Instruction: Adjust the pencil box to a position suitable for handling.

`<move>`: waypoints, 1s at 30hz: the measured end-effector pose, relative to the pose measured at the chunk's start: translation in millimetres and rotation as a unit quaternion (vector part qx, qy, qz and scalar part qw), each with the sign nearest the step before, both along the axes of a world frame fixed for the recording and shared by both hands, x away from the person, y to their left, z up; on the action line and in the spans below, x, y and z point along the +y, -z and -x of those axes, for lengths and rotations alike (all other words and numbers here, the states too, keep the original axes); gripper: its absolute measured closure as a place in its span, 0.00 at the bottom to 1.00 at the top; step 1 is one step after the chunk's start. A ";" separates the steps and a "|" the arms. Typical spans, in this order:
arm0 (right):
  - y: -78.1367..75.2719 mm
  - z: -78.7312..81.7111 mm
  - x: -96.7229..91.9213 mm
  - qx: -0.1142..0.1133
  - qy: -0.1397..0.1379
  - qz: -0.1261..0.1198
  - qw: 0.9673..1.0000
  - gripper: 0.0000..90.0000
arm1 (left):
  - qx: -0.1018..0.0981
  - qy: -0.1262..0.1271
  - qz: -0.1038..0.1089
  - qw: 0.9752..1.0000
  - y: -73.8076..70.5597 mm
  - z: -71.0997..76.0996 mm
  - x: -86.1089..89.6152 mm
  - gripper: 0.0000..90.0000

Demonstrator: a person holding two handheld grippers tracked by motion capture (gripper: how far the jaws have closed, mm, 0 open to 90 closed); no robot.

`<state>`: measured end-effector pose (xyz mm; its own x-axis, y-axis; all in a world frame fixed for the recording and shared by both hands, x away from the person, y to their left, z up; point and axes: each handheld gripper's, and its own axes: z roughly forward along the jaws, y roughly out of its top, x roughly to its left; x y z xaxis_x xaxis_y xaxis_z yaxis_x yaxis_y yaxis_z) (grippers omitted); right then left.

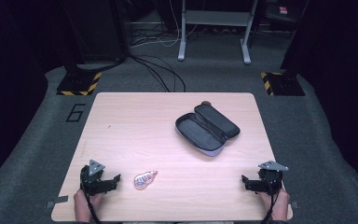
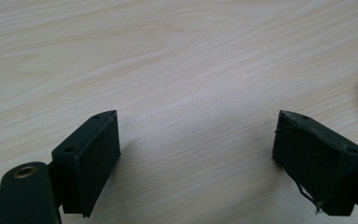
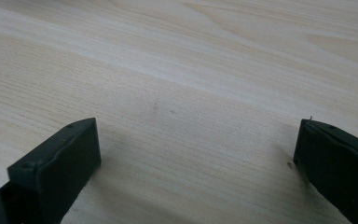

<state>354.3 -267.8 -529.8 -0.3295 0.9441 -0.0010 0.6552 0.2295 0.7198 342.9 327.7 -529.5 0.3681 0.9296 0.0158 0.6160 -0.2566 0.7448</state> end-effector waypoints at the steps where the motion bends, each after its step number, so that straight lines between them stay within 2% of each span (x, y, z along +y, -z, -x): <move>1: 0.0 0.0 0.0 0.000 0.000 0.000 1.000 0.00 | 0.000 -0.001 0.000 1.000 0.0 0.1 -0.1 0.16; 12: 0.0 -0.4 0.0 -0.001 -0.002 0.000 1.000 0.00 | 0.003 -0.004 0.002 1.000 -0.1 -0.4 0.5 0.16; 13: 0.1 -0.5 0.1 -0.002 -0.001 0.000 1.000 0.00 | -0.003 -0.007 0.006 1.000 1.1 -1.1 0.1 0.16; 15: 0.1 -0.8 -0.1 -0.001 -0.002 0.000 1.000 0.00 | 0.004 -0.002 0.005 1.000 0.0 -1.4 0.8 0.16; 19: -0.4 -1.2 -0.3 -0.001 -0.007 0.005 1.000 0.00 | -0.001 0.003 0.005 1.000 0.8 -3.9 1.8 0.16; 24: -0.3 -3.0 0.4 -0.005 -0.009 0.006 1.000 0.00 | -0.001 -0.005 0.007 1.000 0.7 -4.3 2.0 0.16; 26: -0.5 -3.0 0.2 -0.003 -0.010 0.006 1.000 0.00 | 0.002 0.004 0.009 1.000 0.5 -3.9 2.9 0.15; 27: -0.4 -3.1 0.1 -0.003 -0.010 0.005 1.000 0.00 | 0.014 0.016 0.015 1.000 -0.8 -3.7 4.0 0.12; 28: -0.4 -3.1 0.1 -0.003 -0.010 0.005 1.000 0.00 | 0.014 0.016 0.015 1.000 -0.8 -3.7 4.0 0.09; 29: -0.2 -3.1 0.0 -0.005 -0.011 0.004 1.000 0.00 | 0.007 0.020 0.025 0.999 -0.5 -3.2 2.9 0.09; 30: -0.1 -3.7 -0.8 -0.004 -0.013 0.001 1.000 0.00 | 0.010 0.045 0.026 0.999 -3.2 -1.6 1.8 0.09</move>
<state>358.0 -268.6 -529.8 -0.3532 0.9355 -0.0060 0.6440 0.2478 0.7238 344.5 329.5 -526.3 0.4492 0.8926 -0.0401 0.6067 -0.2717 0.7470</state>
